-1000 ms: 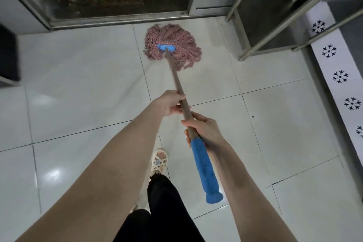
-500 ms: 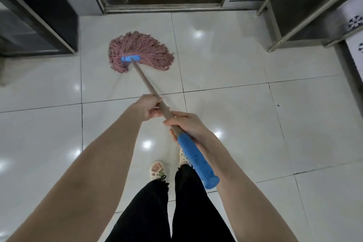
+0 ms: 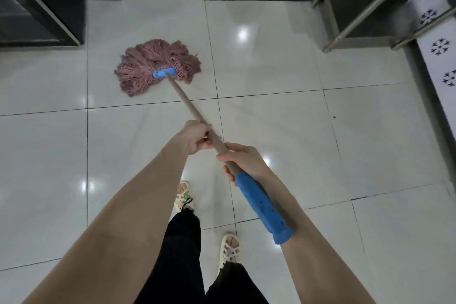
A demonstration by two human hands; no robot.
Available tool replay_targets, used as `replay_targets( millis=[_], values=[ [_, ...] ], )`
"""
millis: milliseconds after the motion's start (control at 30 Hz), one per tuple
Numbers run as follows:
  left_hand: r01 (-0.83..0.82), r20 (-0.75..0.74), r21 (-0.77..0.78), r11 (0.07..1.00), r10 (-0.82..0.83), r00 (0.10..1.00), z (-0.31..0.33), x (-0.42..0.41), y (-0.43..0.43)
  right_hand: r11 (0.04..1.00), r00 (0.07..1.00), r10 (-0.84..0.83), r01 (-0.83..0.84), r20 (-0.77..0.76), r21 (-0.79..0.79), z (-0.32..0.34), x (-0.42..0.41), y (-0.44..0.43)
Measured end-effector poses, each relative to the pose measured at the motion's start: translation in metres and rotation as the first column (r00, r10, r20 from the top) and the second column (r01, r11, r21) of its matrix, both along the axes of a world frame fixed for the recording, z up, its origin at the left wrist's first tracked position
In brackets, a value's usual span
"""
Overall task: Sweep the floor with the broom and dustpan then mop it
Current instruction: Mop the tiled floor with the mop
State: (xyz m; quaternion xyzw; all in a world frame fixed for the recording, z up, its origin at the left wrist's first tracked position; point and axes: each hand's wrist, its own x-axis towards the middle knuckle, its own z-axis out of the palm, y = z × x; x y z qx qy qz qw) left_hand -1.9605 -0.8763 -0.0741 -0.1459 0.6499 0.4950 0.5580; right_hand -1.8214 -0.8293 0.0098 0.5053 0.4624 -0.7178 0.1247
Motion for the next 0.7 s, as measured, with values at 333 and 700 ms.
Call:
replay_targets(
  millis=[333, 700],
  values=[
    [0.205, 0.034, 0.084, 0.975, -0.208, 0.978, -0.014, 0.206, 0.070, 0.966, 0.966, -0.258, 0.258, 0.030, 0.018, -0.014, 0.210, 0.031],
    [0.410, 0.098, 0.154, 0.899, -0.427, 0.899, -0.015, 0.345, 0.094, 0.856, 0.857, -0.516, 0.514, 0.018, 0.054, -0.004, 0.333, 0.013]
  ],
)
